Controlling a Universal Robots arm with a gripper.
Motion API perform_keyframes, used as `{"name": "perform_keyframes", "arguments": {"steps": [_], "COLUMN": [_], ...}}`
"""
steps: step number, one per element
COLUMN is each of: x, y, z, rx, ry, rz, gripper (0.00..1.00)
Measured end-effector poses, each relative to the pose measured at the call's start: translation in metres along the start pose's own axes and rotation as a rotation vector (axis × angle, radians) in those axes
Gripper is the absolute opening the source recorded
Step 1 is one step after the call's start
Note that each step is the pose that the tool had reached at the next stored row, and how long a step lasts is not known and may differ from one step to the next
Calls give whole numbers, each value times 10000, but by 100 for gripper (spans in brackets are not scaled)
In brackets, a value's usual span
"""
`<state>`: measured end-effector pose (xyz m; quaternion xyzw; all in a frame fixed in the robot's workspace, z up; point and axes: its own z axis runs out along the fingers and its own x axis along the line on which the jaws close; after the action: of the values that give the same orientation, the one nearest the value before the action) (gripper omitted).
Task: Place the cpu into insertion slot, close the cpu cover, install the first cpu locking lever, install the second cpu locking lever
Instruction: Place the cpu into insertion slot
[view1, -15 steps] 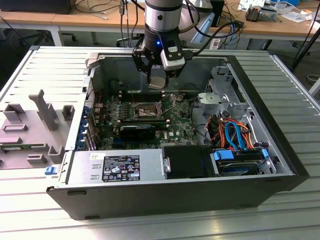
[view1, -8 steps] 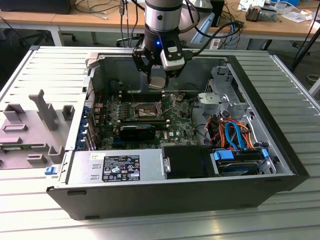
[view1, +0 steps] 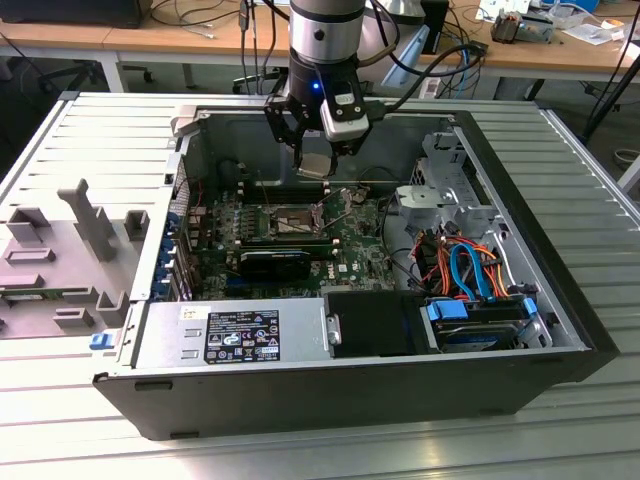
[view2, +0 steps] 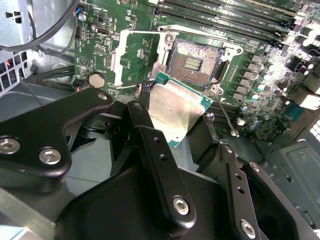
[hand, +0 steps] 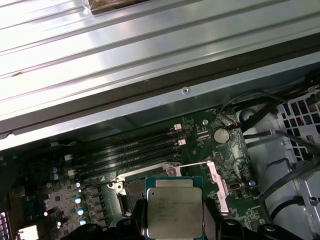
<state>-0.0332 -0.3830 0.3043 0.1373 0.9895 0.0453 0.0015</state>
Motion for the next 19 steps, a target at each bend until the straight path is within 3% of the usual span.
{"name": "perform_keyframes", "arguments": {"steps": [19], "x": [-2], "y": [-6], "z": [1], "rx": [-2], "ry": [-19], "rz": [212], "gripper": [54]}}
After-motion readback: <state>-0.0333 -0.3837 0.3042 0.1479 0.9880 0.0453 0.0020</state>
